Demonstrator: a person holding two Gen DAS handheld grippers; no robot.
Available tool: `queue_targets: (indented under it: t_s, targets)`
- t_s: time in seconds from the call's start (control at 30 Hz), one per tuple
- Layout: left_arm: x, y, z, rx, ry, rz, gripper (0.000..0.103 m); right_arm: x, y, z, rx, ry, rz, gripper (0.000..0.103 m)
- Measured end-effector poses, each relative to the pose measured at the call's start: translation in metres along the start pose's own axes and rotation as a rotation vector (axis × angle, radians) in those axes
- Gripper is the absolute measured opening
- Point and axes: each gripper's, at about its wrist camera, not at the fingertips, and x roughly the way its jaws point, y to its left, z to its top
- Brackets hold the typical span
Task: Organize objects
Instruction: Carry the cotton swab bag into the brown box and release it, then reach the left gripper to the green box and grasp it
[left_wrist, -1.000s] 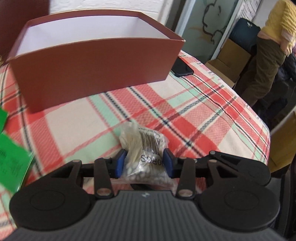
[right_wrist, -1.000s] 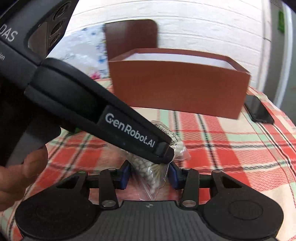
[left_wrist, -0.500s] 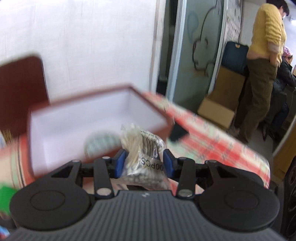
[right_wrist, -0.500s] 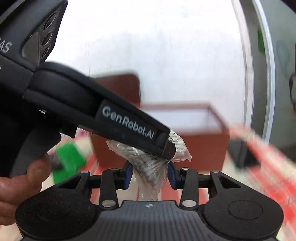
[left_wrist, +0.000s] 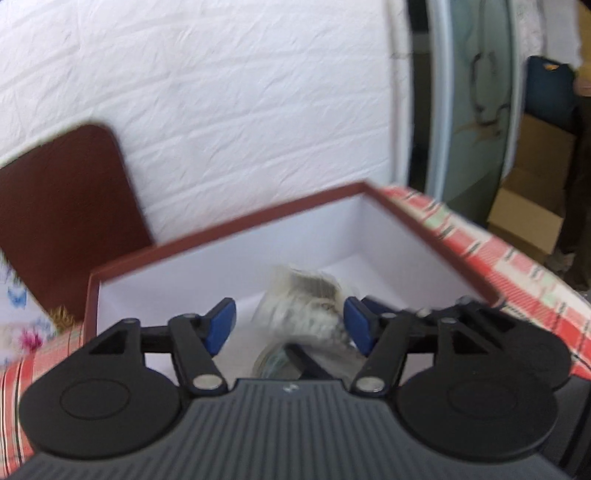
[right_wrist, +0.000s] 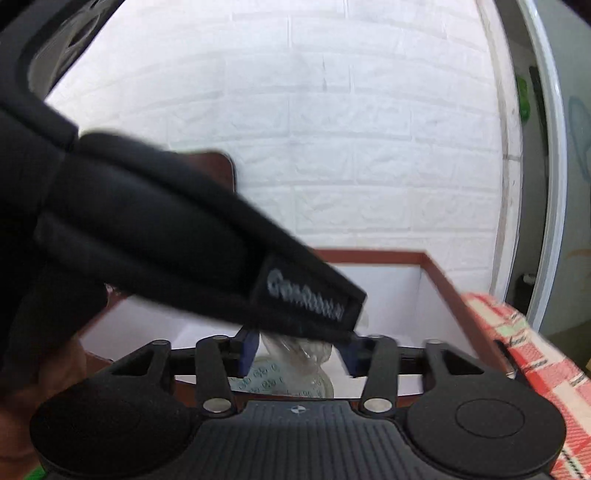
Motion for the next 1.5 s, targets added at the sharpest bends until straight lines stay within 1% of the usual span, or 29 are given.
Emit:
queue_targets:
  t_s: [0.1, 0.17, 0.23, 0.3, 0.37, 0.4, 0.5, 0.53, 0.63, 0.7, 0.77, 0.87, 1.0, 1.17, 1.23, 1.3, 1.4, 1.5]
  targets:
    - [-0.004, 0.008, -0.007, -0.036, 0.019, 0.032, 0.072, -0.004, -0.001, 0.001, 0.012, -0.024, -0.003, 0.054]
    - [-0.012, 0.011, -0.012, -0.031, 0.012, 0.061, 0.074, -0.012, 0.0, 0.0, 0.009, -0.041, -0.02, 0.062]
    - [-0.023, 0.013, -0.017, -0.03, 0.008, 0.076, 0.08, -0.02, 0.001, -0.002, 0.012, -0.046, -0.026, 0.063]
    - [-0.039, 0.016, -0.024, -0.037, -0.003, 0.073, 0.084, -0.033, 0.003, -0.004, 0.017, -0.064, -0.03, 0.063]
    - [-0.055, 0.015, -0.031, -0.036, -0.013, 0.082, 0.084, -0.044, 0.004, -0.003, 0.026, -0.092, -0.029, 0.064]
    - [-0.063, 0.014, -0.035, -0.033, -0.016, 0.09, 0.084, -0.047, 0.024, -0.004, 0.033, -0.1, -0.028, 0.064]
    - [-0.082, 0.013, -0.049, -0.048, -0.009, 0.095, 0.084, -0.065, 0.026, -0.018, 0.059, -0.1, -0.02, 0.065]
    - [-0.086, 0.013, -0.054, -0.054, 0.0, 0.097, 0.084, -0.067, 0.028, -0.022, 0.066, -0.096, -0.017, 0.065]
    - [-0.095, 0.015, -0.073, -0.063, 0.033, 0.11, 0.084, -0.098, 0.034, -0.032, 0.08, -0.068, 0.001, 0.065]
    - [-0.1, 0.017, -0.086, -0.067, 0.051, 0.117, 0.084, -0.13, 0.045, -0.05, 0.08, -0.04, 0.019, 0.065]
    - [-0.102, 0.021, -0.099, -0.078, 0.072, 0.129, 0.084, -0.139, 0.053, -0.059, 0.076, -0.007, 0.034, 0.067]
    - [-0.107, 0.029, -0.116, -0.1, 0.098, 0.138, 0.084, -0.138, 0.059, -0.072, 0.087, 0.059, 0.052, 0.067]
    - [-0.114, 0.041, -0.14, -0.13, 0.128, 0.159, 0.084, -0.132, 0.065, -0.086, 0.083, 0.131, 0.049, 0.067]
    - [-0.118, 0.06, -0.165, -0.171, 0.168, 0.187, 0.084, -0.128, 0.078, -0.089, 0.046, 0.151, 0.048, 0.067]
    - [-0.123, 0.069, -0.176, -0.194, 0.168, 0.189, 0.085, -0.125, 0.084, -0.089, 0.039, 0.166, 0.061, 0.067]
    - [-0.13, 0.082, -0.189, -0.227, 0.164, 0.194, 0.086, -0.128, 0.096, -0.092, 0.0, 0.175, 0.088, 0.068]
    - [-0.139, 0.109, -0.209, -0.291, 0.17, 0.231, 0.086, -0.132, 0.115, -0.094, -0.06, 0.177, 0.142, 0.068]
    - [-0.141, 0.141, -0.234, -0.37, 0.207, 0.306, 0.086, -0.128, 0.132, -0.095, -0.107, 0.204, 0.196, 0.068]
